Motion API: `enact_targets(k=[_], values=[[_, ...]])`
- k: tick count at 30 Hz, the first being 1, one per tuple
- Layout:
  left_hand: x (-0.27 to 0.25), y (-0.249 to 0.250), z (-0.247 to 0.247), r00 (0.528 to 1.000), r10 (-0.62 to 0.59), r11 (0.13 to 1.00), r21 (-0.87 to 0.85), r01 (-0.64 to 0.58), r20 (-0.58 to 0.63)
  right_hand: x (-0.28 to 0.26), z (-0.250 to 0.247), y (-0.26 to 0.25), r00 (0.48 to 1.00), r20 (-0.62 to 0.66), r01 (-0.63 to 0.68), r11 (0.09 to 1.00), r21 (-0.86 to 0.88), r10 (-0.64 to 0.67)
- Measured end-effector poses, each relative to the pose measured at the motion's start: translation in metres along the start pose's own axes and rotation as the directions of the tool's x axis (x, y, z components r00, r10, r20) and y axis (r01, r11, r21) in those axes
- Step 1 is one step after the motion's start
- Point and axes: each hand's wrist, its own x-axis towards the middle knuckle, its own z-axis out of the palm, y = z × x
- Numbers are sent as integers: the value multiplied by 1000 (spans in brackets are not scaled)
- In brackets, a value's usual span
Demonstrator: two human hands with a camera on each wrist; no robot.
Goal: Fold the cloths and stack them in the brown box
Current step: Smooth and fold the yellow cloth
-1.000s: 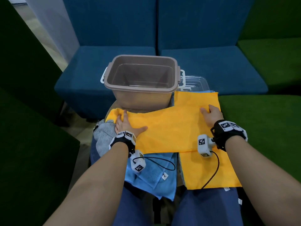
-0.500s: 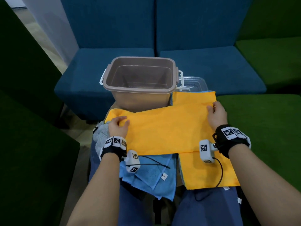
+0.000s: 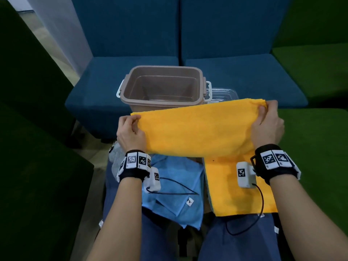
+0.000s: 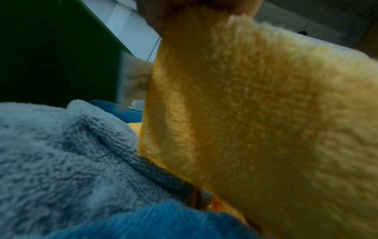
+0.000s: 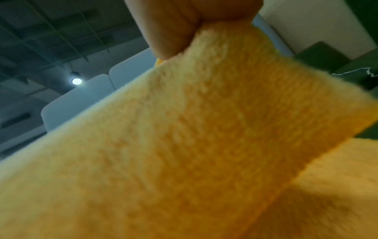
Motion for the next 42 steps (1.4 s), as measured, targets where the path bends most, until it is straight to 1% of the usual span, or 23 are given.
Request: enact_targets(k=[3, 6, 9, 11, 13, 15, 16, 17, 19, 20, 21, 22, 25, 27, 28, 29, 32, 33, 35, 36, 37, 40, 42], values=[[-3, 1, -7, 999, 39, 999, 31, -39, -4, -3, -8, 4, 999, 39, 18, 998, 57, -21], [1, 11, -17, 995, 63, 998, -11, -64, -77, -5, -11, 3, 995, 97, 27, 999, 38, -31], [10, 29, -22, 993, 24, 998, -63, -32, -118, 3, -12, -4, 992, 113, 48, 991, 122, -62], [17, 38, -22, 998, -4, 997, -79, -1, -65, 10, -15, -13, 992, 80, 81, 978, 190, -98], [19, 47, -20, 997, 57, 998, -31, -55, 61, 13, -21, -27, 976, 74, 178, 946, 271, -205], [15, 63, -16, 958, 206, 976, 30, -216, 198, 9, -25, -45, 931, 100, 297, 888, 352, -351], [11, 74, -13, 917, 301, 949, 8, -314, 262, 6, -26, -54, 899, 114, 355, 857, 374, -422], [7, 86, -9, 858, 393, 916, -58, -397, 331, 3, -26, -64, 864, 122, 414, 828, 379, -488], [-4, 111, -2, 736, 499, 866, -224, -448, 457, -2, -27, -81, 787, 131, 523, 765, 377, -603], [-9, 121, 1, 701, 519, 855, -291, -430, 489, -3, -28, -88, 753, 131, 558, 731, 393, -644], [-12, 131, 2, 689, 529, 847, -351, -399, 494, -4, -29, -93, 730, 128, 576, 705, 414, -672], [-13, 138, 3, 698, 528, 842, -403, -358, 484, -4, -32, -98, 717, 124, 583, 688, 433, -686], [-3, 152, -1, 749, 505, 830, -480, -285, 428, -4, -39, -100, 693, 138, 585, 663, 467, -708], [7, 156, -2, 718, 524, 826, -479, -298, 458, -4, -41, -101, 674, 168, 593, 662, 458, -720], [11, 156, -2, 694, 526, 832, -469, -298, 492, -4, -42, -101, 679, 177, 587, 672, 452, -712], [15, 156, -1, 686, 511, 844, -452, -288, 518, -4, -42, -100, 697, 181, 567, 688, 453, -694], [19, 152, 2, 734, 472, 868, -400, -293, 488, -2, -42, -90, 773, 258, 401, 762, 508, -579], [20, 152, 1, 751, 476, 866, -392, -310, 459, -1, -41, -84, 775, 319, 347, 790, 505, -545], [21, 153, -3, 784, 486, 849, -422, -318, 386, -2, -37, -70, 739, 457, 292, 846, 445, -496], [21, 153, -4, 803, 483, 836, -456, -306, 348, -3, -33, -62, 727, 500, 272, 866, 419, -470], [22, 155, -6, 822, 475, 825, -484, -292, 314, -4, -30, -56, 737, 512, 247, 880, 405, -442], [29, 160, -11, 842, 460, 818, -504, -278, 281, -1, -25, -44, 853, 405, 133, 887, 441, -329], [35, 165, -16, 833, 484, 808, -502, -307, 269, 2, -26, -47, 917, 289, 63, 815, 575, -275]])
